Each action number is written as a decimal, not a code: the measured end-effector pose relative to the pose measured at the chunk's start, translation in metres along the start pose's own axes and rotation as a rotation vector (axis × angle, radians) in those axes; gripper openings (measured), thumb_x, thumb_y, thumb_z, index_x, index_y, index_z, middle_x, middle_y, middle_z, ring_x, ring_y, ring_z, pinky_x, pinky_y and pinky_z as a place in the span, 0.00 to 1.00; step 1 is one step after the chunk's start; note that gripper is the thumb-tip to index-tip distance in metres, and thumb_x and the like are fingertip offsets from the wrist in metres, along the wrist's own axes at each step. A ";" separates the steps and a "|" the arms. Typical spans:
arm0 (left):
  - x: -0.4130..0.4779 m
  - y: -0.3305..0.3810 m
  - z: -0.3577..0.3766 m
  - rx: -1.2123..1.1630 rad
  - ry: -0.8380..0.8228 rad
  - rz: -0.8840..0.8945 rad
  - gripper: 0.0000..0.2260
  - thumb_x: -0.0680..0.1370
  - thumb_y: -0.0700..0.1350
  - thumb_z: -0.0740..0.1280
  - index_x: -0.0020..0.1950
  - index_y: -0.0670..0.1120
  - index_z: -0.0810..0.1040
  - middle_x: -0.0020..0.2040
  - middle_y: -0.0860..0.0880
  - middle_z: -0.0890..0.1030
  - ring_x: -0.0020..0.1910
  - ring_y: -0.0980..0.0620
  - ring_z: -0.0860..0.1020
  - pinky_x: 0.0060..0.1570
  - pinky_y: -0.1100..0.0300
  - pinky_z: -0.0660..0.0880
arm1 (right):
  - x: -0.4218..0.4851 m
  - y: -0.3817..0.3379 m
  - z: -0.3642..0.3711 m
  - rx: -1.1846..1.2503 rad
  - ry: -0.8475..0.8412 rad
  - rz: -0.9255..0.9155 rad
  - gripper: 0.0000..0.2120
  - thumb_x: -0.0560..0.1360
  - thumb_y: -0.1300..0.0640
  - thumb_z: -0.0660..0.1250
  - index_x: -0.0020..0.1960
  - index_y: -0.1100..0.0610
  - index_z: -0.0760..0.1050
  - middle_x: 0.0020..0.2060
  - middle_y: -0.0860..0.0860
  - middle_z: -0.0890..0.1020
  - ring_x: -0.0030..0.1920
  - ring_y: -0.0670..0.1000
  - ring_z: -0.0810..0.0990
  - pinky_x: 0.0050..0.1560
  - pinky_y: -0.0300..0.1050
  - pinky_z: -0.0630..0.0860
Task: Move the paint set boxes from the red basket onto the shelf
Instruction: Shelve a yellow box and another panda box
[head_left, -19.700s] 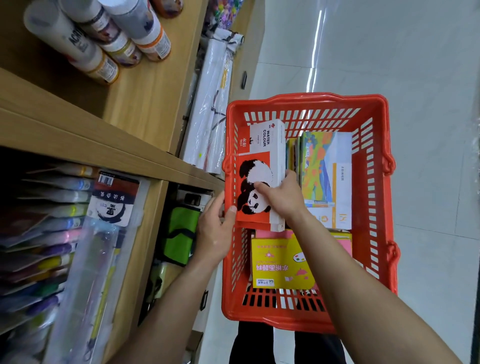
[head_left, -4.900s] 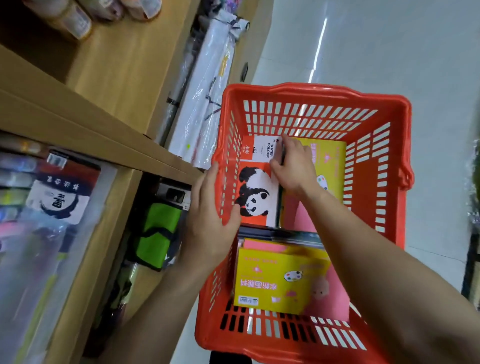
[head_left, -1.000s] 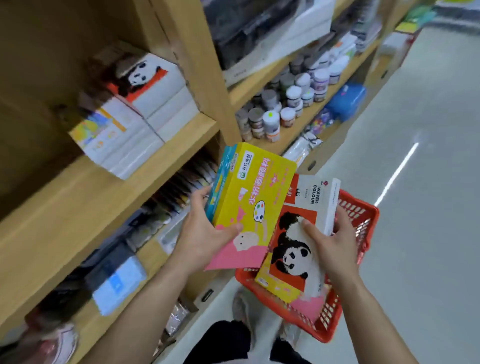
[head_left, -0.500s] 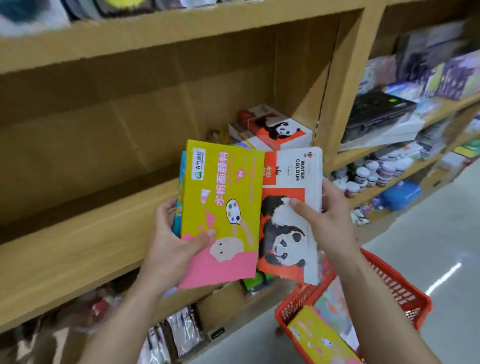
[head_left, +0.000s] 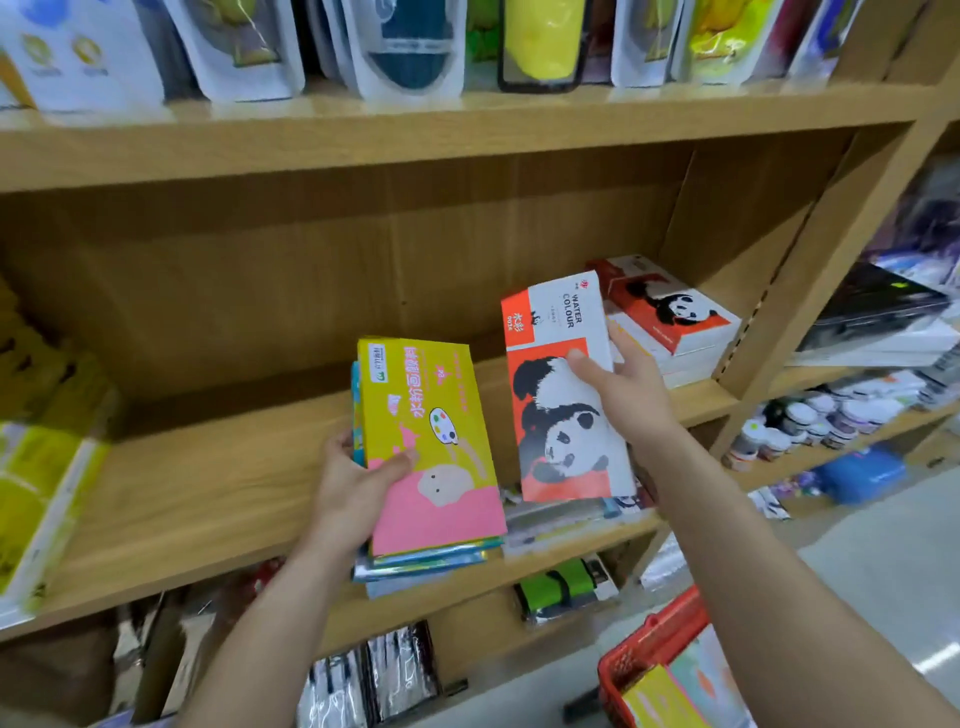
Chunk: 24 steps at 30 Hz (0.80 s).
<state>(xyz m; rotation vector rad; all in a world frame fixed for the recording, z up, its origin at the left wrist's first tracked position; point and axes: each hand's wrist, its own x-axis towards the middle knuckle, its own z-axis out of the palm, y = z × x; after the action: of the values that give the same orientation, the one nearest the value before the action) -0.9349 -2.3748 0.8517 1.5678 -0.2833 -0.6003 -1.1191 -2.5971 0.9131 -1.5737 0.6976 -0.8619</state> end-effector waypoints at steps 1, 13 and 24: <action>0.004 0.002 0.009 -0.010 -0.001 -0.008 0.26 0.71 0.38 0.78 0.62 0.48 0.67 0.46 0.47 0.85 0.33 0.52 0.85 0.29 0.59 0.78 | 0.005 -0.003 -0.006 0.010 0.012 0.004 0.16 0.80 0.55 0.71 0.67 0.49 0.78 0.53 0.46 0.89 0.50 0.49 0.89 0.47 0.45 0.84; 0.067 0.025 0.135 0.145 -0.015 -0.055 0.07 0.74 0.46 0.77 0.43 0.44 0.82 0.47 0.41 0.86 0.47 0.40 0.85 0.54 0.43 0.81 | 0.047 -0.010 -0.079 -0.026 0.025 0.038 0.16 0.80 0.53 0.71 0.67 0.49 0.76 0.51 0.47 0.89 0.46 0.50 0.89 0.38 0.43 0.84; 0.031 0.023 0.192 0.527 -0.093 0.628 0.17 0.76 0.48 0.71 0.65 0.47 0.80 0.60 0.50 0.80 0.61 0.48 0.77 0.64 0.49 0.73 | 0.077 0.008 -0.137 -0.045 0.029 0.067 0.16 0.79 0.53 0.72 0.66 0.50 0.76 0.48 0.46 0.89 0.44 0.51 0.90 0.37 0.44 0.85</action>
<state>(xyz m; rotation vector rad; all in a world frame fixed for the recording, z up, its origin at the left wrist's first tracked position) -1.0073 -2.5562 0.8697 1.8203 -1.0239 -0.0988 -1.1901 -2.7368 0.9277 -1.5714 0.7908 -0.8263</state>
